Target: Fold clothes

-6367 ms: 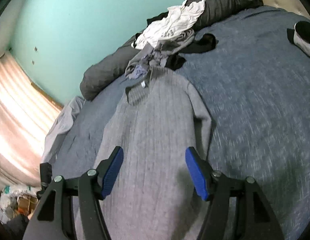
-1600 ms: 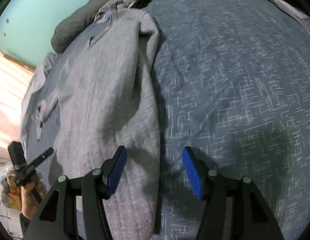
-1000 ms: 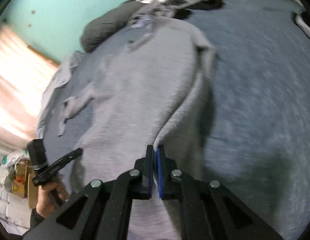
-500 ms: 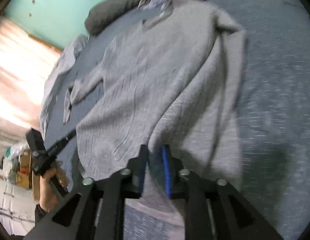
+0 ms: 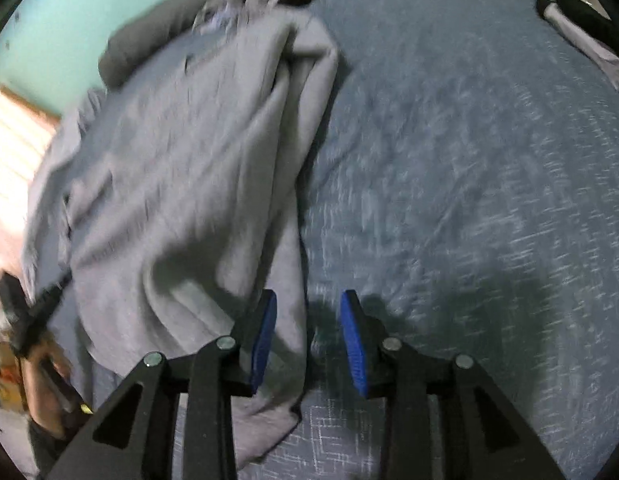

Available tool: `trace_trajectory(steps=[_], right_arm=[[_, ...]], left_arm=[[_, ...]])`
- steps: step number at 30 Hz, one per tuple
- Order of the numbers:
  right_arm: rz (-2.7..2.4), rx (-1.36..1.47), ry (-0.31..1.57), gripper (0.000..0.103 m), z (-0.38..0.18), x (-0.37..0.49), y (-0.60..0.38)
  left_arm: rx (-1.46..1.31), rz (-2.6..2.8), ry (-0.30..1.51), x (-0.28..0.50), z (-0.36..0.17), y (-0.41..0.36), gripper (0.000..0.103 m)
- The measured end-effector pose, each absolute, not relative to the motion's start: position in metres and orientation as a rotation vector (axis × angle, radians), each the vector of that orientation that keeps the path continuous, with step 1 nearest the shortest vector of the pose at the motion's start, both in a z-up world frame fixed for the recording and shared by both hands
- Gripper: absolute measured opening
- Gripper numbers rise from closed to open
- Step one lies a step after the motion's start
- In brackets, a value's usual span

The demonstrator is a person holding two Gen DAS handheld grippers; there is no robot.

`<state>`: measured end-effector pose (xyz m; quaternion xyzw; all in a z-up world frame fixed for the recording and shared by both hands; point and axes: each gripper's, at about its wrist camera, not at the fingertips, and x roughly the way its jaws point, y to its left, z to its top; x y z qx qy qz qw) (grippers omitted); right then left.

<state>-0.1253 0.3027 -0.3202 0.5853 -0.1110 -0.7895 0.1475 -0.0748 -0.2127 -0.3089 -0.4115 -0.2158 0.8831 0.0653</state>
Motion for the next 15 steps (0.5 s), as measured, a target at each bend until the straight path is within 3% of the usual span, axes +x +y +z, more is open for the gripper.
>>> trace_trajectory(steps=[7,9,15], right_arm=[[-2.222,1.725,-0.231,0.032,-0.339,-0.133,0.282],[-2.226,1.709,-0.171,0.009,-0.338,-0.133,0.277],[-2.258,1.610,-0.110,0.003,-0.317,-0.131,0.278]], left_arm=[[-1.250,2.660,-0.639,-0.077,-0.310,-0.212,0.005],[-1.248,2.662,-0.640,-0.077,-0.310,-0.212,0.005],[-1.242,2.662,-0.672,-0.077,-0.311,-0.215,0.005]])
